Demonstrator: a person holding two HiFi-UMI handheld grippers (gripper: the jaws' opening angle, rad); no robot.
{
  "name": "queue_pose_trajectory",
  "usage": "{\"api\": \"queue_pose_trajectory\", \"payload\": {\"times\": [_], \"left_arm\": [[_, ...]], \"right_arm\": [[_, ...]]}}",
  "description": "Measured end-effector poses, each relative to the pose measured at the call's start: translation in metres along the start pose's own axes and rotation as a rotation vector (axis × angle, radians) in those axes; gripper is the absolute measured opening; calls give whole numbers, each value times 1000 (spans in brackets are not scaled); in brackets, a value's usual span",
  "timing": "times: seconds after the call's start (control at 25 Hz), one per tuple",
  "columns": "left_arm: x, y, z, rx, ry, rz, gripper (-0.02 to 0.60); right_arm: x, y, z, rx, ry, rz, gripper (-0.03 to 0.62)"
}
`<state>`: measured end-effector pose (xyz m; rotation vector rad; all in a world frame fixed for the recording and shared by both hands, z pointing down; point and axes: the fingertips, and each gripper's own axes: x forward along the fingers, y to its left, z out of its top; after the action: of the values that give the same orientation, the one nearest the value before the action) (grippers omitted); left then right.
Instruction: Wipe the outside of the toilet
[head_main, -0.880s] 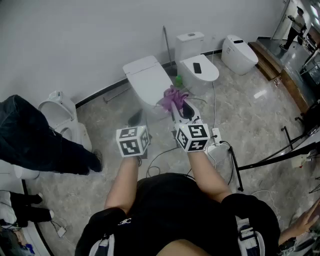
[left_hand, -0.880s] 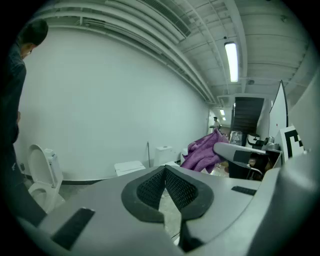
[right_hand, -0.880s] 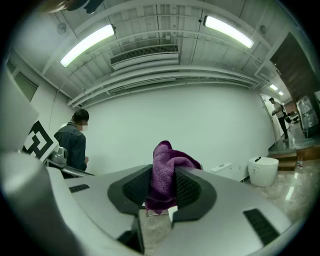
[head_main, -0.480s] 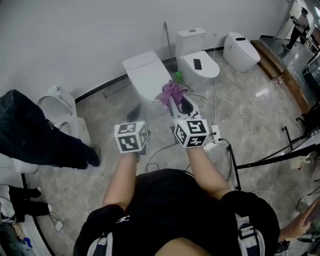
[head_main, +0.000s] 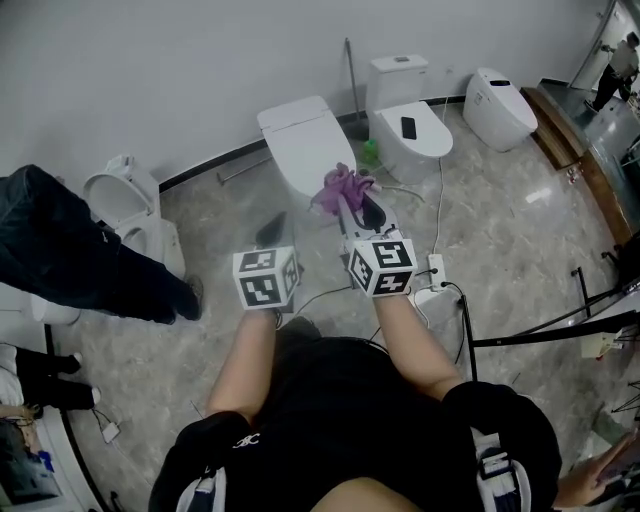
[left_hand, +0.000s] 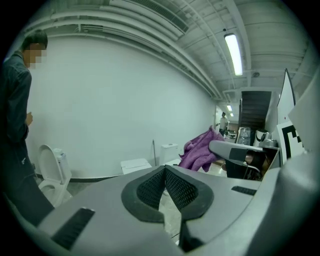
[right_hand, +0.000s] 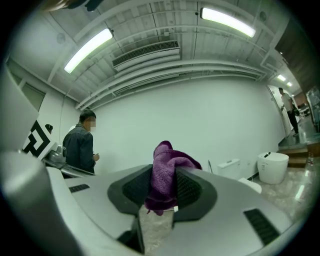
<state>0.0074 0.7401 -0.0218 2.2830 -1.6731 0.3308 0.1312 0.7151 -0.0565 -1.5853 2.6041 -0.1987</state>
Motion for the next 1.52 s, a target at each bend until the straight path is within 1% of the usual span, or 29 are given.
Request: {"api": "queue_pose_trajectory", "payload": {"times": [0.16,0.36,0.52,0.76,1.12,1.28,1.52], "left_arm": [[9,2,5,-3,-4,18,9],[32,10,13,-2,-1,18,9],[59,19,17,-7,-1,3,9],[110,41,33,-19,-1,-20,9],[196,103,76,-43,-2,-33,9],[234,137,94,-33,14,-46,9],[286,187,122,-32,8,-67,9]], "right_arm": [[10,-7,4,14,-10,17,107],[33,-12,4,-4,-3,33,107],[55,-20,0,-18,4,30,107],[105,-37,-3,-37,27,32,107],[219,-56,8,-56,35,28,107],[274,-56,13,-58,33,24,107],[348,-60,9,-59,43,9,107]]}}
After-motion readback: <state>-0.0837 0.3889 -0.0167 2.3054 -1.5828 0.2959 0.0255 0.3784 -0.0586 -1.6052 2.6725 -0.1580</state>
